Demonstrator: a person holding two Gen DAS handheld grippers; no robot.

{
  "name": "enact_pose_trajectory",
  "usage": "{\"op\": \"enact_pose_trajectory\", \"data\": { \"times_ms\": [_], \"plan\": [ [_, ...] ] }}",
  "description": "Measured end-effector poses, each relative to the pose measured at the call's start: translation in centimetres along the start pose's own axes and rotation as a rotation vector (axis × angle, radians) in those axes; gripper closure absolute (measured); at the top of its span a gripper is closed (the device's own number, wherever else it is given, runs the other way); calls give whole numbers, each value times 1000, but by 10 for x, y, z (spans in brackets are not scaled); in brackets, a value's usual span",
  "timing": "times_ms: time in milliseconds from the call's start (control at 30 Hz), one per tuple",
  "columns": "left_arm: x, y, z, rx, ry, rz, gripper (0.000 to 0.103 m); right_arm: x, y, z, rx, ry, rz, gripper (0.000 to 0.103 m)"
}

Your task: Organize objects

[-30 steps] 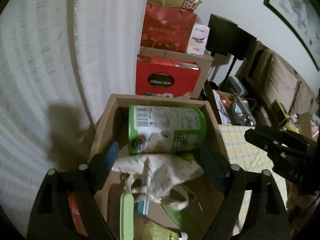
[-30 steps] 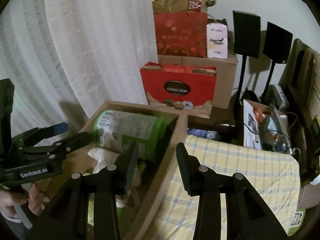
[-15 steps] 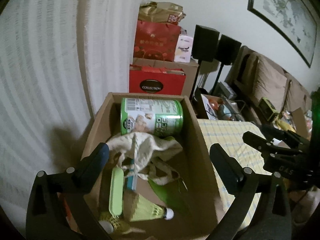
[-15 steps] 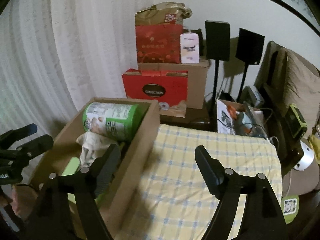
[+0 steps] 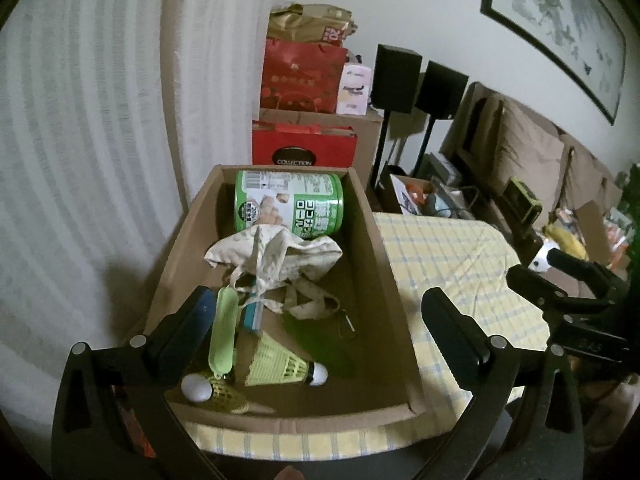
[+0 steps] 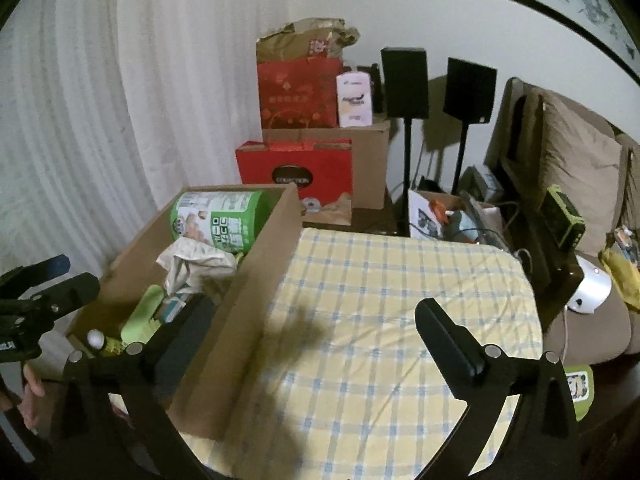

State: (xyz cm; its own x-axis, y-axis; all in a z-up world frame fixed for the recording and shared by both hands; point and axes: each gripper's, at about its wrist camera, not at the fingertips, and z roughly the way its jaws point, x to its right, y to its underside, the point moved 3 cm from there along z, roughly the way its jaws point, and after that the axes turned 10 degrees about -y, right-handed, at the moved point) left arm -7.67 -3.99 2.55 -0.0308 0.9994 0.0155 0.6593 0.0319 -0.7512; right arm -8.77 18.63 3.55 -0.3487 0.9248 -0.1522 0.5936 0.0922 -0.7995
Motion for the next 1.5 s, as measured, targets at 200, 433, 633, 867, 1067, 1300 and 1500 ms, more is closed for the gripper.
{"op": "enact_pose_trajectory", "data": {
  "times_ms": [200,433,633,867,1067,1300,1500],
  "plan": [
    [11,19,-12,-18,11,20,0,0,23,-18,-23,25,19,1],
    [22,46,-18,-47,-24,34,0,-1,45,-36,-22,47,28,1],
    [19,61,-21,-55,-34,-4,0,-3,57,-48,-4,66,31,0],
    [24,73,-26,-55,-25,8,0,-4,67,-62,11,85,28,0],
    [32,79,-28,-55,-23,18,0,-5,76,-77,31,120,24,0],
    [40,78,-36,-40,-48,29,0,1,84,-87,37,136,40,0],
    [42,80,-43,-35,-50,32,0,5,91,-94,41,140,54,0]
  ]
}}
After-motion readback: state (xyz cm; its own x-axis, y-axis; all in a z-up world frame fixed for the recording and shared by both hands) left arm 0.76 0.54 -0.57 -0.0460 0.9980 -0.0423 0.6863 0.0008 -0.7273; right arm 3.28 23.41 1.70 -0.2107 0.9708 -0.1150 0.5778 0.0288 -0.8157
